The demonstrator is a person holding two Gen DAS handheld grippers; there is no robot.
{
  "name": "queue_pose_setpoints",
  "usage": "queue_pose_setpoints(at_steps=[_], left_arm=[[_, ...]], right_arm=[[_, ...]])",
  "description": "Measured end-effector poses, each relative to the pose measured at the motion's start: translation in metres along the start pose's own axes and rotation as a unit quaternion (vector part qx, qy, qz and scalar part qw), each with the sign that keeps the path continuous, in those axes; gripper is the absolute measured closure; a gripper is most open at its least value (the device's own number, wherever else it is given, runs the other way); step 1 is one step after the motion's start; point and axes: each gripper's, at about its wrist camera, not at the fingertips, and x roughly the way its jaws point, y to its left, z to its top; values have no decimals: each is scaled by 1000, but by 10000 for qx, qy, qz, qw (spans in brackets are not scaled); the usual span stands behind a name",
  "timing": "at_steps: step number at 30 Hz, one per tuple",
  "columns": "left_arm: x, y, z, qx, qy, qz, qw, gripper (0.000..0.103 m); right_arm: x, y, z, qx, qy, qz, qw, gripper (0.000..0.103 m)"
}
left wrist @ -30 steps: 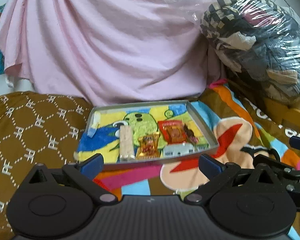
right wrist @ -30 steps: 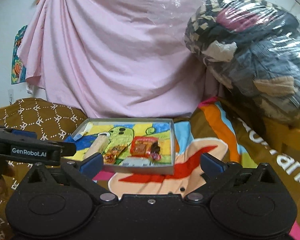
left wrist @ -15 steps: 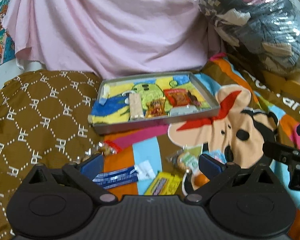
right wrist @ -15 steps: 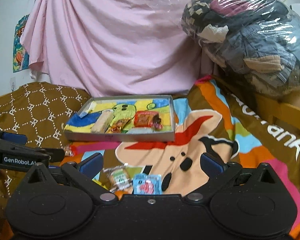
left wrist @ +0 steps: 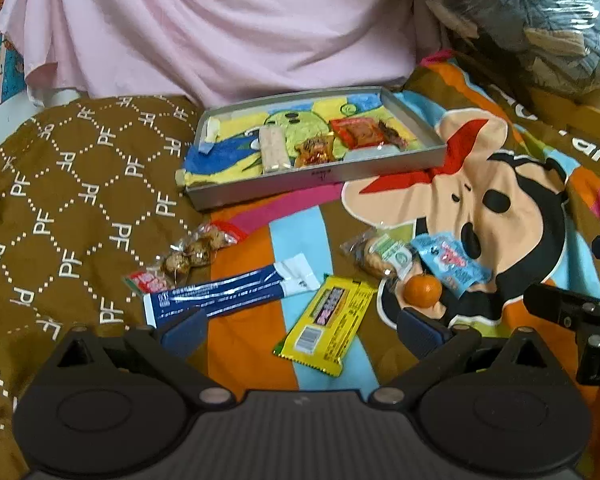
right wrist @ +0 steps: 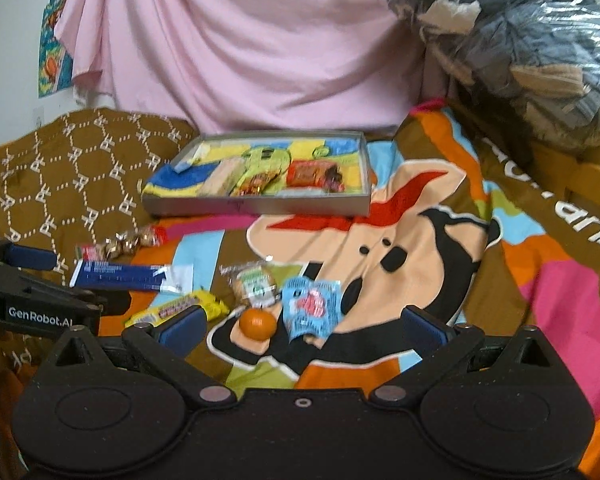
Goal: Organize snacks
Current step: 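Move both open tools back over the remaining snacks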
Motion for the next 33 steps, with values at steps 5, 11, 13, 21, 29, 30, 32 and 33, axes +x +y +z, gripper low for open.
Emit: queue_pose_setpoints(at_steps=[5, 11, 13, 21, 29, 30, 32, 33], left_arm=[[9, 3, -6, 0, 159, 41, 9999, 0], [19, 6, -13, 25, 307, 65, 9995, 0], [22, 7, -15, 23, 361, 74, 9993, 0], [38, 10, -16, 31, 499, 95, 9987, 0], [55, 5, -14, 179, 545, 57, 9983, 0], [58, 5, -14, 221, 548, 58, 9982, 0], [63, 4, -13, 287, 571, 70, 9979, 0], [66, 4, -12, 313, 583, 79, 9978, 0]], right_arm=[[12, 2, -8, -62, 269, 74, 9996, 1], [22, 6, -14, -122, 482, 148, 9987, 1], [25, 7, -15, -152, 545, 173, 9982, 1], [37, 7, -15, -323, 698, 192, 9969, 1], [56, -2, -13, -430, 686, 72, 9967, 1], [58, -3, -13, -401, 675, 107, 9969, 1], [63, -5, -11, -338, 641, 202, 9972, 1], [66, -5, -10, -335, 630, 245, 9972, 1]])
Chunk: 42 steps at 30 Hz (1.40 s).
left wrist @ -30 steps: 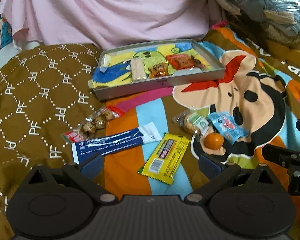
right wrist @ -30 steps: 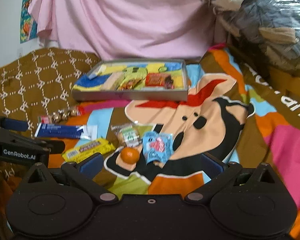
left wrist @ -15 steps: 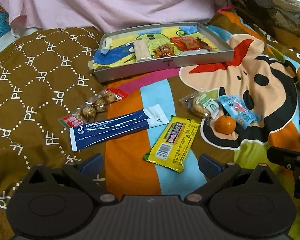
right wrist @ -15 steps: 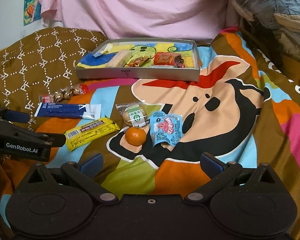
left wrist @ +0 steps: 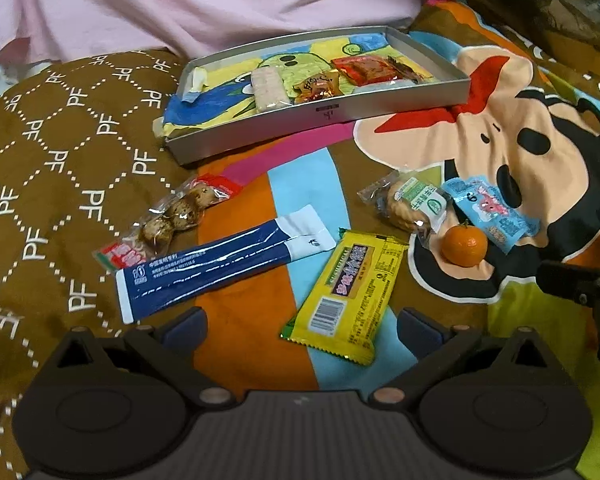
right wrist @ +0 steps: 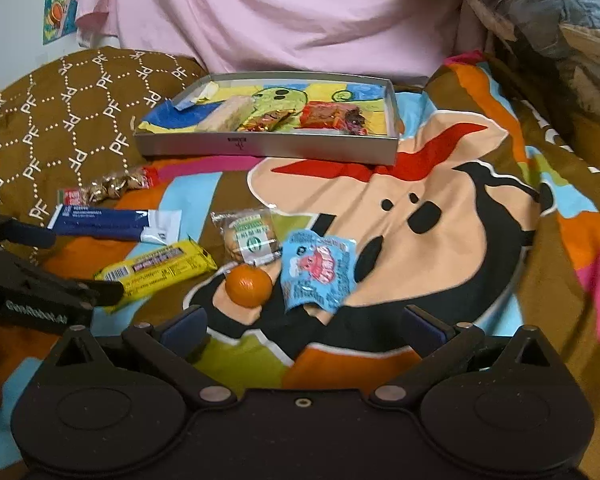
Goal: Organize snacks
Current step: 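Move both open tools back over the remaining snacks, then move left gripper toward the yellow biscuit packet while right gripper approaches the mandarin orange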
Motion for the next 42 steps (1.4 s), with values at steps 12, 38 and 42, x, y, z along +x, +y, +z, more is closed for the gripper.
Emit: queue_pose_setpoints(at_steps=[12, 38, 42], left_arm=[[30, 7, 10, 228, 115, -57, 9997, 0], [54, 15, 20, 536, 437, -875, 9938, 4], [56, 16, 22, 518, 497, -952, 9929, 6]], right_arm=[[36, 19, 10, -506, 1, 423, 9978, 6], [63, 35, 10, -1309, 126, 515, 9900, 33], [64, 35, 11, -1364, 167, 522, 9891, 34]])
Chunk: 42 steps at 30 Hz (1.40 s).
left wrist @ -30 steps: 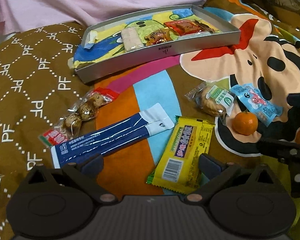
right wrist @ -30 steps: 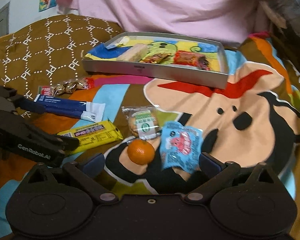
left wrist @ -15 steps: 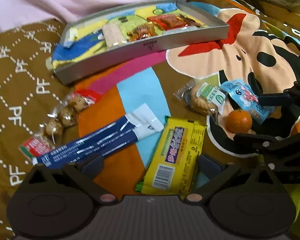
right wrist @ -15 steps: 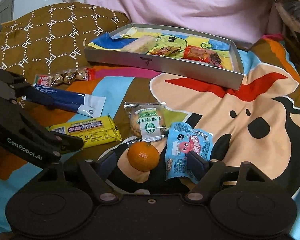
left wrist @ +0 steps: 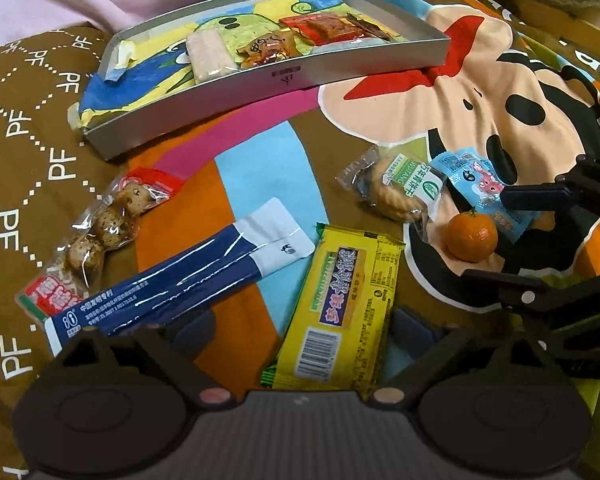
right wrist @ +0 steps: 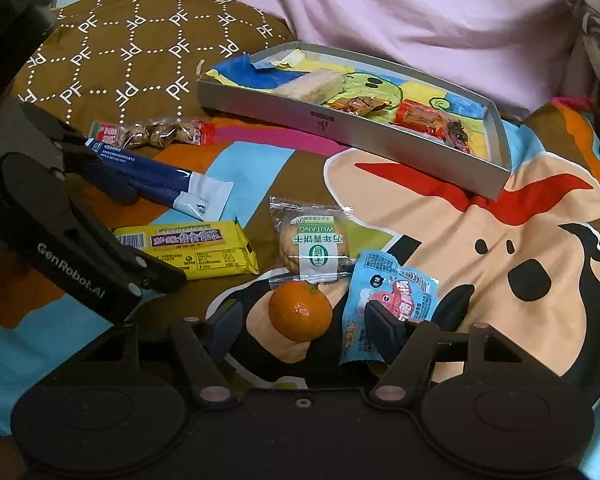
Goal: Organize snacks
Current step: 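Move left gripper toward the yellow biscuit packet while right gripper approaches the mandarin orange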
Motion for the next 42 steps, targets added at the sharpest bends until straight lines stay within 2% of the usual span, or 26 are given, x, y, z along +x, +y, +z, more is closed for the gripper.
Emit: queue_pose_setpoints(at_steps=[6, 16, 22, 27, 30, 33, 36, 42], left_arm=[[-1, -1, -1, 48, -35, -105, 9999, 16], [-3, -3, 2, 104, -37, -340, 9994, 40], [4, -6, 9, 172, 75, -330, 9993, 39], [5, -5, 12, 254, 155, -407, 9987, 46], [3, -7, 11, 290, 196, -435, 9984, 48], [-1, -8, 10, 273, 258, -435, 9984, 48], [-5, -10, 8, 226, 317, -358, 9986, 49], [-16, -17, 3, -57, 345, -47, 9994, 50]], right_arm=[[-2, 0, 0, -130, 95, -76, 9998, 35], [0, 4, -1, -516, 207, -265, 9981, 35], [3, 2, -1, -441, 157, -352, 9983, 39], [8, 2, 0, -466, 92, -338, 9983, 40], [11, 4, 3, -538, 88, -264, 9982, 45], [15, 4, 5, -531, 131, -149, 9984, 55], [15, 4, 5, -505, 155, -28, 9986, 66], [10, 4, 3, -384, 142, -44, 9992, 67]])
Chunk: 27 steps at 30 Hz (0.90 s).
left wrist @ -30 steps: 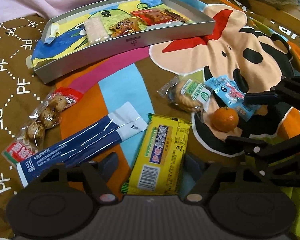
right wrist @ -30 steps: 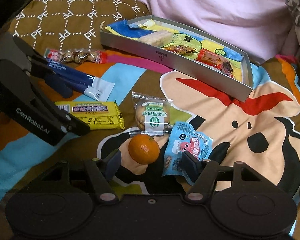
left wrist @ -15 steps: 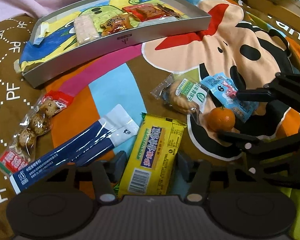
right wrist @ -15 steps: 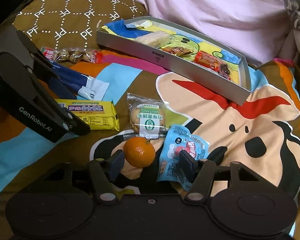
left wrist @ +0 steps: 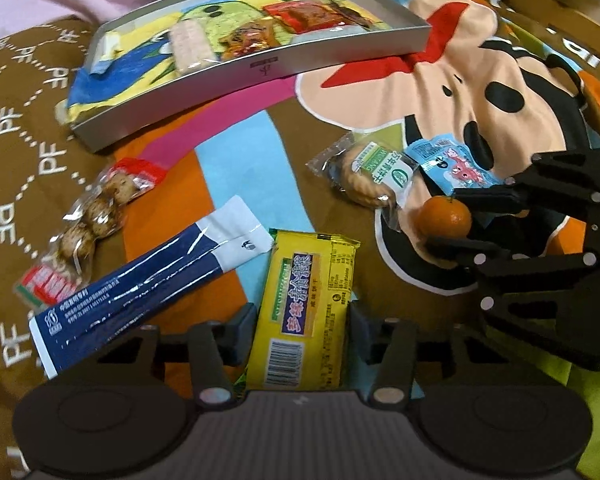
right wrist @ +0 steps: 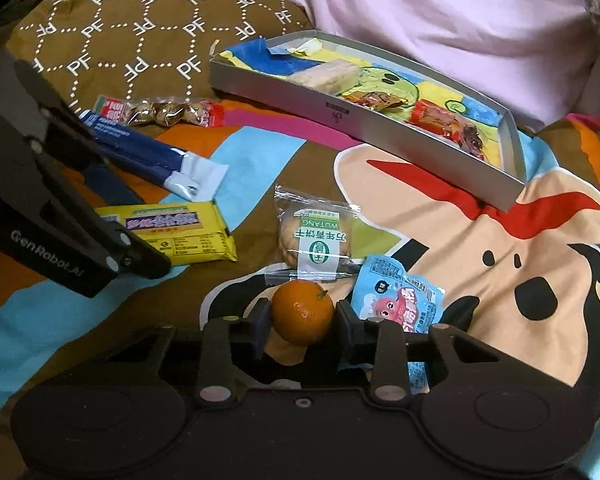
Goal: Organize snacks
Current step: 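Move left gripper toward the yellow biscuit packet while right gripper approaches the mandarin orange, then close left gripper on the yellow packet while right gripper closes on the orange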
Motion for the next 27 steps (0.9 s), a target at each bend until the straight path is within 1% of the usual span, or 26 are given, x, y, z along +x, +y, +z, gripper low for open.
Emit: queue_pose_setpoints(at_steps=[4, 8, 14, 21, 27], left_arm=[[-9, -6, -4, -223, -29, 123, 9997, 51], [-20, -13, -7, -397, -57, 103, 9991, 52], [-38, -23, -12, -423, -146, 206, 9988, 51], [-59, -30, -12, -490, -380, 438, 9971, 51], [-73, -30, 0, -632, -631, 573, 9944, 51]], right_arm=[[-15, 6, -1, -27, -92, -42, 9999, 67], [-29, 10, -2, -28, -151, -53, 9999, 67], [-50, 9, -1, 112, -294, -117, 9994, 67], [-69, 5, 2, 277, -571, -191, 9978, 67], [-78, -2, 7, 433, -843, -309, 9950, 67]])
